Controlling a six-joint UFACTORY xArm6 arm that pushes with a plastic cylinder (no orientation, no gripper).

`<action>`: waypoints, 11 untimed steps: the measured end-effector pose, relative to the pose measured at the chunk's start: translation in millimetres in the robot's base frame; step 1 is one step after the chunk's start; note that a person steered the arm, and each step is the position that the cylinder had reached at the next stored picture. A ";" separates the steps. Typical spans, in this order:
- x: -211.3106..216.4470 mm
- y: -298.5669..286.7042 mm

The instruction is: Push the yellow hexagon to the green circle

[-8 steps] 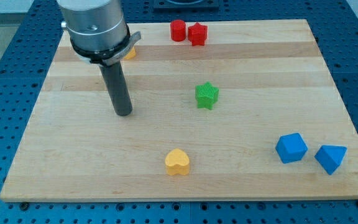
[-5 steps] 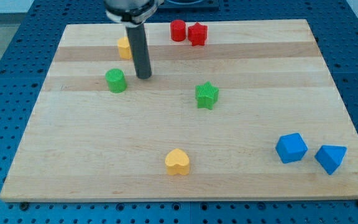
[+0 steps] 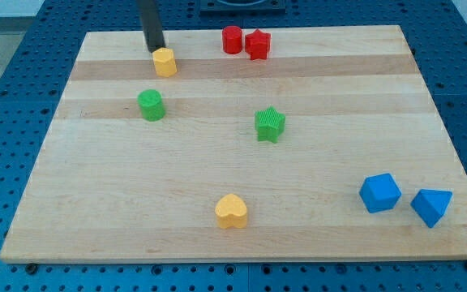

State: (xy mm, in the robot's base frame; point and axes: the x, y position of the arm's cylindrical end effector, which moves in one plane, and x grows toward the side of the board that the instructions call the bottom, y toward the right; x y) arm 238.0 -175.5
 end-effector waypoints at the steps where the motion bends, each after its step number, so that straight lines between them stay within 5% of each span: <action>1: 2.5 -11.9; 6: 50.5 93.3; 11: 74.7 50.5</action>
State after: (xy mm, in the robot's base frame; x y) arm 312.6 -125.0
